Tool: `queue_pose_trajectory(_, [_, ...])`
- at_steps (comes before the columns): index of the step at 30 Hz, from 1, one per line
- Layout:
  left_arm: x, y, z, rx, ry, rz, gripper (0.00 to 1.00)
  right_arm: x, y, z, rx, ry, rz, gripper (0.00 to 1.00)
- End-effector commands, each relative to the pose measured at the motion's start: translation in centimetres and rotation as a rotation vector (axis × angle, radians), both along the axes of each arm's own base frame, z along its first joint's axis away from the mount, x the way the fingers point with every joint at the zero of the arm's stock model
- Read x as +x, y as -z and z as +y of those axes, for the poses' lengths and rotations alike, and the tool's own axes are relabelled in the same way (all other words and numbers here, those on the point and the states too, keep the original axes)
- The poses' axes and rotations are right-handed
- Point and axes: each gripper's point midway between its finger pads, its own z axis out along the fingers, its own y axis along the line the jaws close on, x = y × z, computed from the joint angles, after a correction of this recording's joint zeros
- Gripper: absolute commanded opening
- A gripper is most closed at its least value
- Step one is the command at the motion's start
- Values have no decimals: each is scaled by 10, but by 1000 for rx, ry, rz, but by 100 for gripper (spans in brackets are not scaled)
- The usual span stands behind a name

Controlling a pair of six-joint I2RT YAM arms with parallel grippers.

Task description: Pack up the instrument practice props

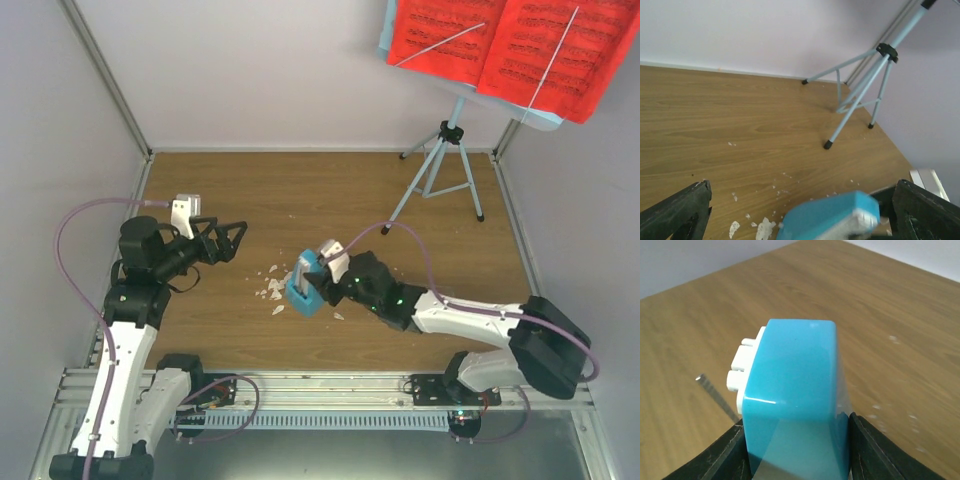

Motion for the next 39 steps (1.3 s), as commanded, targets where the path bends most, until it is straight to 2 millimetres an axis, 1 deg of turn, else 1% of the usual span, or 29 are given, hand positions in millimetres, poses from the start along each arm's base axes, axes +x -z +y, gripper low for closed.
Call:
queue_pose_trajectory(1, [-14,-2,-16,2,116,-25,99,25,-28,-29,83,82,-63,36])
queue_pose_trajectory(4, [-15,-3,-20,-12,146,-33,99,31,-32,-38,87,83,-89,36])
queue_pose_trajectory(8, [-16,-7,-24,3,182,-75,99,28,-31,-36,86,42,-90,37])
queue_pose_trajectory(10, [-15,-10,-26,22,201,-107,99,26,-28,-37,88,31,-83,40])
queue_pose_trajectory(11, [-14,-15,-25,35,200,-128,99,26,-27,-38,92,32,-79,43])
queue_pose_trajectory(13, [-10,-22,-24,58,191,-150,99,26,-24,-41,89,41,-71,55])
queue_pose_trajectory(15, [-4,-26,-23,64,184,-162,99,27,-24,-46,85,63,-66,69])
queue_pose_trajectory(17, [1,-29,-22,64,175,-170,99,29,-24,-54,79,107,-56,82])
queue_pose_trajectory(20, [10,-30,-18,61,142,-180,99,30,-28,-71,91,181,-56,99])
queue_pose_trajectory(23, [25,-28,-13,56,97,-169,99,29,-40,-91,144,268,-56,100])
queue_pose_trajectory(24, [31,-27,-12,55,88,-159,99,29,-41,-96,156,294,-41,100])
queue_pose_trajectory(27, [50,-23,-14,60,64,-139,99,25,-49,-102,172,311,-28,100])
queue_pose_trajectory(28, [57,-23,-18,70,54,-137,99,24,-52,-104,180,312,-27,100])
queue_pose_trajectory(30, [73,-19,-30,123,37,-146,99,20,-57,-101,196,287,-35,100])
queue_pose_trajectory(32, [83,-10,-57,204,100,-179,99,14,-63,-95,219,234,-43,100])
queue_pose_trajectory(33, [89,-2,-69,250,128,-191,99,10,-65,-90,230,196,-50,100])
queue_pose_trajectory(34, [96,8,-77,293,136,-192,99,6,-66,-86,244,159,-56,100])
queue_pose_trajectory(35, [104,19,-80,321,135,-180,99,1,-66,-81,254,121,-56,100])
queue_pose_trajectory(36, [112,34,-83,334,142,-149,99,-3,-65,-75,253,83,-53,100])
queue_pose_trajectory(39, [123,64,-88,346,157,-82,99,-8,-55,-62,211,31,-26,100])
